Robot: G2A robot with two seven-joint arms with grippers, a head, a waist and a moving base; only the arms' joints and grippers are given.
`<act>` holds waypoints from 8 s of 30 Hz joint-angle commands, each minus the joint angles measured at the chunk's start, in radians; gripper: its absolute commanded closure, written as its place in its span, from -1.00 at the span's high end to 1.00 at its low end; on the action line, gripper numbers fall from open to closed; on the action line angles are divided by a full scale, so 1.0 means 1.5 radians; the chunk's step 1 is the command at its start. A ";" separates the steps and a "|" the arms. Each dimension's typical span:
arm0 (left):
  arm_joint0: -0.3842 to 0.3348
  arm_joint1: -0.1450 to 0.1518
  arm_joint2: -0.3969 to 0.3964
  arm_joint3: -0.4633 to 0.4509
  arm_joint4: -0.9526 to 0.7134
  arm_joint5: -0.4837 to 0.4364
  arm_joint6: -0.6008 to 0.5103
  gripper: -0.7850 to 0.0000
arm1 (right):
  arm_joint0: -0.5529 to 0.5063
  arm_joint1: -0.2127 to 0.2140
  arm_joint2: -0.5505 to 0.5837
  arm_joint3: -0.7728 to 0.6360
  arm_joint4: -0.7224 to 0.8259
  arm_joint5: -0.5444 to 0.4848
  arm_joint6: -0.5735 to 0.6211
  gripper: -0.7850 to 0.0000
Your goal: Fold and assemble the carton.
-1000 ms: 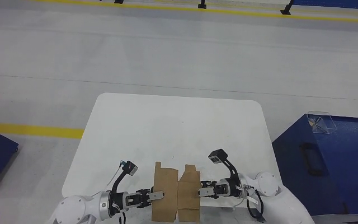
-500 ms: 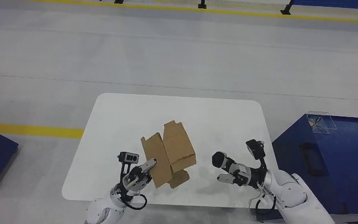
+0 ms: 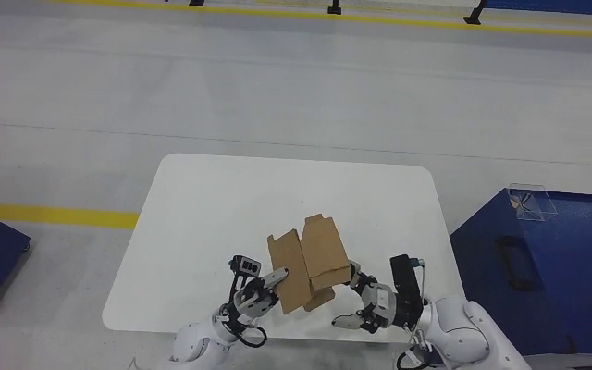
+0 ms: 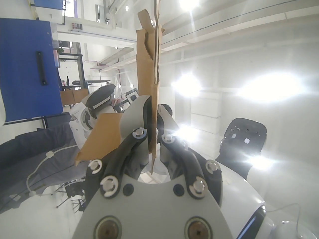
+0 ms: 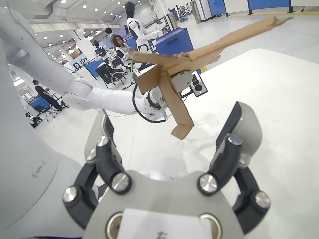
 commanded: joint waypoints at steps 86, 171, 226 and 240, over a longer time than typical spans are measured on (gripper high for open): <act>-0.059 -0.022 -0.046 0.090 0.009 0.223 -0.106 1.00 | 0.100 0.073 -0.091 -0.084 0.153 0.169 0.513 -1.00; 0.158 0.066 -0.149 -0.442 1.062 0.453 0.114 1.00 | 0.496 0.092 -0.470 0.169 0.563 0.288 0.644 -1.00; 0.114 0.069 -0.070 -0.399 1.050 0.460 0.107 -1.00 | 0.621 0.162 -0.647 0.141 0.549 0.159 0.515 -1.00; 0.095 0.067 -0.077 -0.377 0.988 0.505 0.108 -1.00 | 0.619 0.179 -0.596 0.220 0.503 0.124 0.392 1.00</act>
